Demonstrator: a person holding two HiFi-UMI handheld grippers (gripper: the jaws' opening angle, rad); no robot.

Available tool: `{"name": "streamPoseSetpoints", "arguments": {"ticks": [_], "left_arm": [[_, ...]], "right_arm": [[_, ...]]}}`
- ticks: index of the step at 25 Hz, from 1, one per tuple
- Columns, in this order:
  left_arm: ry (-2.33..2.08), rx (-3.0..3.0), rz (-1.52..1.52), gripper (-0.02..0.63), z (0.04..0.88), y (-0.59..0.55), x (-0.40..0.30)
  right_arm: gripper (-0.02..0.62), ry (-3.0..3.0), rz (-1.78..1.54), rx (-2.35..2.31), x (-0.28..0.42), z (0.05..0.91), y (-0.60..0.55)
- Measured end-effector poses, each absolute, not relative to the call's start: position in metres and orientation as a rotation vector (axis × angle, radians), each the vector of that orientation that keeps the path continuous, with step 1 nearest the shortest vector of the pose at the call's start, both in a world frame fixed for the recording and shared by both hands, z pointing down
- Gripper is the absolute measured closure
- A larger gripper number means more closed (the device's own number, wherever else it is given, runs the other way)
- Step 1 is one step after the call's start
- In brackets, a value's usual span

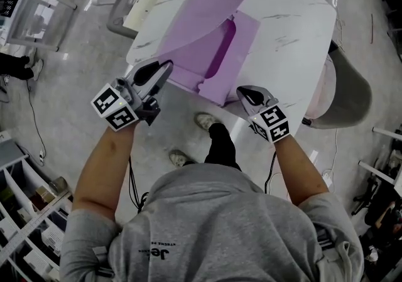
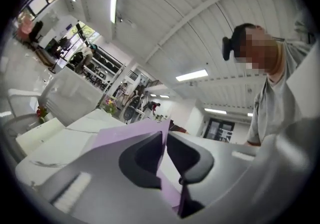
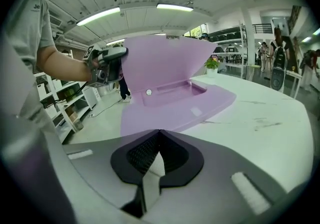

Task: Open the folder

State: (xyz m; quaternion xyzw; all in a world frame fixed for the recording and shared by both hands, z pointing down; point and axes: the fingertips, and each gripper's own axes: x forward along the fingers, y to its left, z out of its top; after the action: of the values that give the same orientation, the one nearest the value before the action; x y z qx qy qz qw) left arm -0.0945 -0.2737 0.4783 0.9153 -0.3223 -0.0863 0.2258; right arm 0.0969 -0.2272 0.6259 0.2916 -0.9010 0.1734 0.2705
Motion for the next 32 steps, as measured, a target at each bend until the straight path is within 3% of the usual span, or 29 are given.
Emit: {"name": "streamPoseSetpoints", "arguments": {"ticks": [7, 13, 23, 32], "left_arm": [[-1.129, 2.31, -0.544, 0.523, 0.463, -0.294, -0.181], [-1.384, 2.122, -0.62, 0.543, 0.483, -0.308, -0.26], [-1.688, 1.819, -0.488, 0.545, 0.576, -0.322, -0.361], [-1.786, 1.695, -0.269, 0.537, 0.644, -0.329, -0.383]], "right_arm": [[0.592, -2.51, 0.421, 0.822, 0.076, 0.586, -0.26], [0.592, -2.565, 0.393, 0.867, 0.063, 0.561, -0.291], [0.592, -2.639, 0.355, 0.962, 0.041, 0.521, -0.354], [0.592, -2.664, 0.343, 0.981, 0.042, 0.51, -0.383]]}}
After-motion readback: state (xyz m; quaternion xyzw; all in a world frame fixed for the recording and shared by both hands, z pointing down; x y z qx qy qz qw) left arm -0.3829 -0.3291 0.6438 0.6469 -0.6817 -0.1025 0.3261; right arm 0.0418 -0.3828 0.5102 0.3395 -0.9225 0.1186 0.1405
